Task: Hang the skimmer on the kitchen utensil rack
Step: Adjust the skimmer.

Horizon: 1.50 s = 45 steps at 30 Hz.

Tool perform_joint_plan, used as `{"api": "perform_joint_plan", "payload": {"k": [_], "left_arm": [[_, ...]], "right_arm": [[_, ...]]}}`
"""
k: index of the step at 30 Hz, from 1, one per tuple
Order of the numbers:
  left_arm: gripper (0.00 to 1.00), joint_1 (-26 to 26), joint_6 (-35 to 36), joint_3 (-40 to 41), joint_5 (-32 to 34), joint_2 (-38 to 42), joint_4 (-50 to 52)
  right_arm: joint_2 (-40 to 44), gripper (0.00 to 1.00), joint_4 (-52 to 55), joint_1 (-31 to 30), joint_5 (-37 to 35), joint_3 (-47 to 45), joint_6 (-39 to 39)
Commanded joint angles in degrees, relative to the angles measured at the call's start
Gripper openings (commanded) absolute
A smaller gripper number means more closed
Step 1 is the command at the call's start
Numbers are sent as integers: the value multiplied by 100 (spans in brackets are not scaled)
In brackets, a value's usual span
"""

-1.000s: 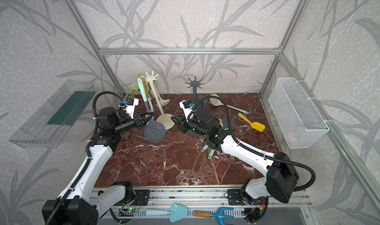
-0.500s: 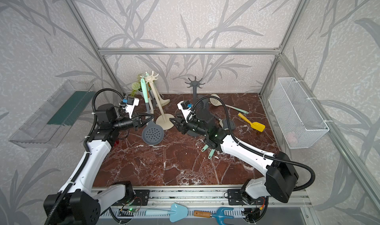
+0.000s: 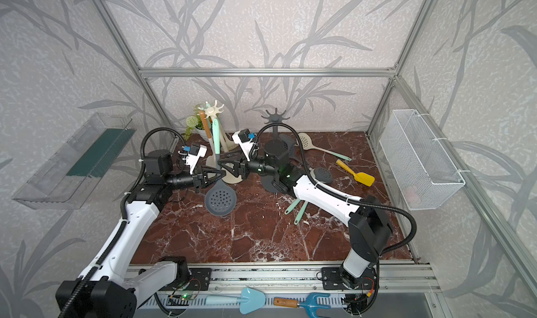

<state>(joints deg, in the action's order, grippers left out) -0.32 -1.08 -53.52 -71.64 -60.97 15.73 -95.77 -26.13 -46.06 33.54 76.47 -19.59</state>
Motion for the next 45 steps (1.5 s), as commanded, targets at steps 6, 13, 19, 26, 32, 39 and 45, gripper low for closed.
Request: {"api": "perform_joint_plan", "payload": {"k": [6, 13, 19, 26, 32, 39, 45], "left_arm": [[0, -56, 155, -172, -66, 131, -1], [0, -64, -26, -114, 101, 160, -273], [21, -56, -264, 0, 801, 259, -414], [56, 10, -71, -29, 2628, 851, 212], [72, 160, -698, 344, 5210, 1641, -22], [82, 357, -1038, 110, 7681, 1285, 537], [88, 366, -972, 461, 7917, 1302, 350]], "right_arm": [[-459, 40, -409, -22, 560, 431, -544], [-702, 15, -515, -99, 646, 549, -700], [-702, 0, -401, -113, 434, 577, -553], [-633, 0, 299, -95, -39, 729, 34], [-637, 0, 816, -113, -310, 904, 333], [-938, 0, 1287, -283, -704, 1402, 295], [-1403, 0, 1561, -429, -923, 2049, 13]]}}
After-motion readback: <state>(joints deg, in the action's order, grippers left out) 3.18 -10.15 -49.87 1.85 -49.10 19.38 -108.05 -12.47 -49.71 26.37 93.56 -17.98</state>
